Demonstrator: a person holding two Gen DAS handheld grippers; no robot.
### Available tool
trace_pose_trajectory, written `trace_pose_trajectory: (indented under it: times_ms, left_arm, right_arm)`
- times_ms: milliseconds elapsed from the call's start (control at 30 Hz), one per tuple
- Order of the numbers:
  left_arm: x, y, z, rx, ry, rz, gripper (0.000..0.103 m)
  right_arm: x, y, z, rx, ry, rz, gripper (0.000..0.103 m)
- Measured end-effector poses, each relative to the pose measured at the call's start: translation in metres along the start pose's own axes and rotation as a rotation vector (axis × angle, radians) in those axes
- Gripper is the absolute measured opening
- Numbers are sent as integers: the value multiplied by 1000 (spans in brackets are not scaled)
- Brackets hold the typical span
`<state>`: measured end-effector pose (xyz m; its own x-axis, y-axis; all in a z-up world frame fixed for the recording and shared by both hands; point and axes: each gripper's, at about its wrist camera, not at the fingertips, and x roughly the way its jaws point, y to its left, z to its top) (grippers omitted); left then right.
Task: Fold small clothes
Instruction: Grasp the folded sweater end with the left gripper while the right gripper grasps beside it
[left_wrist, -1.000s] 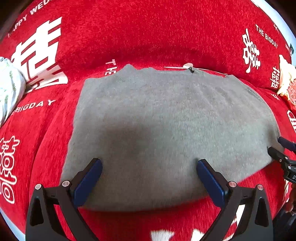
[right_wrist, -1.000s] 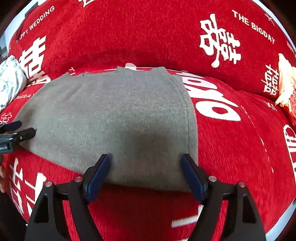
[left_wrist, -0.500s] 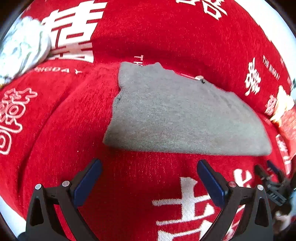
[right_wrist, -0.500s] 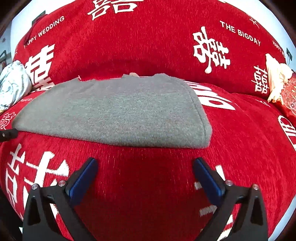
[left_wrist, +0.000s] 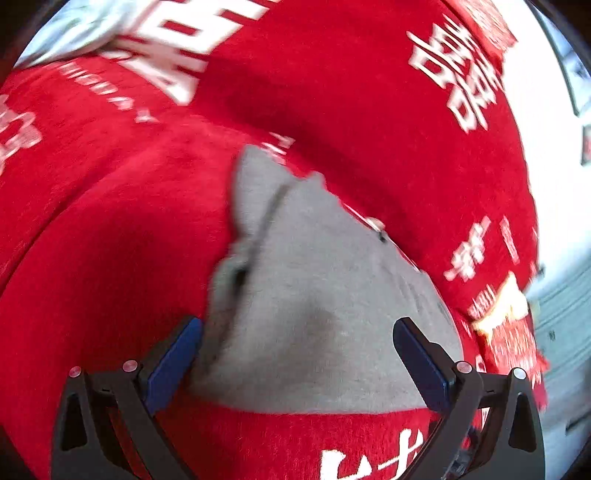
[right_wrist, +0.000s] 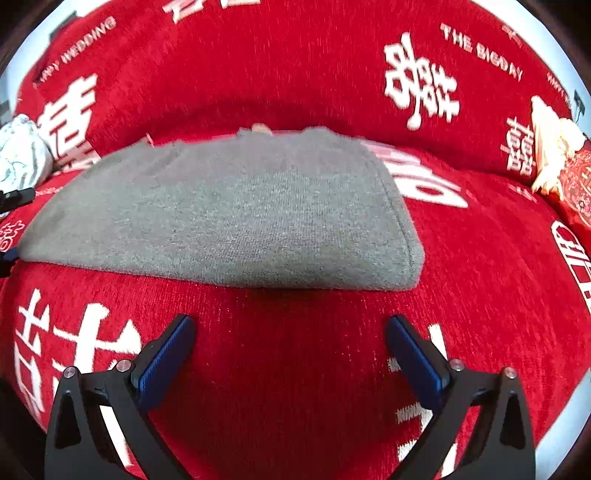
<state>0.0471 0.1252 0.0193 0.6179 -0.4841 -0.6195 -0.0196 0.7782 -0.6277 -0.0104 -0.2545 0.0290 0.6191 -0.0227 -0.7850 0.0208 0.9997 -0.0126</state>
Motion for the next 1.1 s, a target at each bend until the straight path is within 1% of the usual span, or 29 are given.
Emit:
trace_pose_trajectory:
  times_ms: [33, 67, 133, 200, 233, 267, 300, 333, 367, 400, 467, 567, 667, 767, 833, 900, 967, 1033, 1067, 1100]
  left_arm:
    - [4, -1, 2, 20, 9, -27, 103]
    - [5, -1, 2, 27, 7, -39, 103]
    - [3, 2, 2, 15, -4, -76, 103]
    - [-1, 7, 5, -4, 0, -141, 103]
    - [-1, 8, 6, -13, 4, -170, 101]
    - [-2, 9, 7, -24, 8, -185, 83]
    - [1, 11, 8, -50, 31, -208, 69]
    - [8, 14, 8, -81, 70, -225, 39]
    - [19, 20, 7, -116, 118, -222, 26]
    - [23, 23, 5, -126, 125, -212, 23]
    - [23, 21, 4, -116, 98, -214, 21]
    - [24, 13, 3, -82, 91, -182, 21]
    - [27, 18, 5, -128, 91, -201, 21]
    - [26, 27, 7, -207, 98, -242, 21]
    - [28, 28, 9, -219, 105, -247, 21]
    - [28, 29, 10, -222, 110, -246, 21]
    - [28, 30, 10, -223, 116, -249, 21]
    - [28, 32, 11, -234, 120, -257, 21]
    - [28, 33, 11, -237, 121, -259, 21]
    - [30, 34, 13, -236, 126, -253, 21]
  right_arm:
    - [0, 2, 6, 4, 23, 12, 103]
    - [-3, 4, 12, 7, 25, 25, 103]
    - [-12, 15, 28, -8, -10, 32, 103]
    - [-17, 32, 47, -42, -38, 43, 103]
    - [-18, 43, 59, -62, -44, 60, 103]
    - [-16, 51, 68, -74, -45, 76, 103]
    - [-14, 63, 80, -90, -46, 94, 103]
    - [-11, 76, 91, -109, -44, 107, 103]
    - [-6, 90, 103, -130, -39, 120, 103]
    - [-2, 100, 111, -143, -34, 128, 103]
    - [9, 125, 130, -170, -18, 159, 103]
    - [28, 157, 152, -212, 17, 188, 103]
    - [51, 188, 175, -231, 78, 240, 103]
    - [74, 221, 198, -222, 145, 285, 103]
    - [93, 246, 209, -232, 214, 319, 103]
    - [114, 272, 214, -257, 285, 306, 103]
    - [140, 298, 212, -304, 391, 282, 103]
    - [165, 319, 203, -354, 486, 220, 103]
    - [174, 328, 198, -389, 503, 166, 103]
    - [177, 338, 193, -447, 479, 116, 103]
